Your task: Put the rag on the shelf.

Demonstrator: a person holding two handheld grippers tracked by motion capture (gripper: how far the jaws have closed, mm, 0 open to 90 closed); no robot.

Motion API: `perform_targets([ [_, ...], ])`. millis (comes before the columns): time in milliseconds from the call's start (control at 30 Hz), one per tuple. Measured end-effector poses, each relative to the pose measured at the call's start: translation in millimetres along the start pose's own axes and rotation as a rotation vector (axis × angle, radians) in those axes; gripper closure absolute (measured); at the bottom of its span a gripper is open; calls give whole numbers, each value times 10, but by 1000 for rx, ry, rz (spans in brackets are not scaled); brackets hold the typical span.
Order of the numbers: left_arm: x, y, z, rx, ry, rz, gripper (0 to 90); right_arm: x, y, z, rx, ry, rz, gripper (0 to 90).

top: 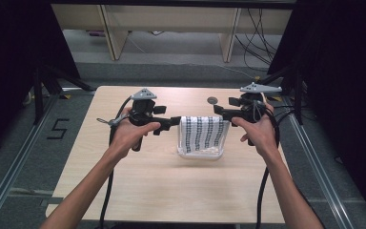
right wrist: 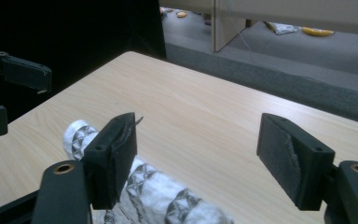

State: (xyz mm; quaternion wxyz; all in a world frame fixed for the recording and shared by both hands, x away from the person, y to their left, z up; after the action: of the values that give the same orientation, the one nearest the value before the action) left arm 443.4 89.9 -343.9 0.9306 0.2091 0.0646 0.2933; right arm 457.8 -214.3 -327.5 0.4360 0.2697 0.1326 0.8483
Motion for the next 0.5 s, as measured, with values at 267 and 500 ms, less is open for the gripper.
perform_targets([
  [267, -72, 67, -83, -15, 12, -3, 233, 67, 43, -73, 10, -2, 14, 292],
  [500, -115, 134, -175, -12, 0, -7, 207, 111, 139, -143, -2, 12, 13, 284],
])
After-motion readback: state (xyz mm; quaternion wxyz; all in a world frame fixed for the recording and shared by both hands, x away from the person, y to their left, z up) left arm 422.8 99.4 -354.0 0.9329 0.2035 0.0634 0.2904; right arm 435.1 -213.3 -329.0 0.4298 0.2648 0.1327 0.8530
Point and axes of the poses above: each handheld gripper's, and its own axes: y roughly backward along the jaws, z roughly out of its top, x roughly to its left, the point moved 1 cm from there along -y, roughly forward along the jaws, and after that the axes turned 14 degrees about -y, right-handed, at the moved point
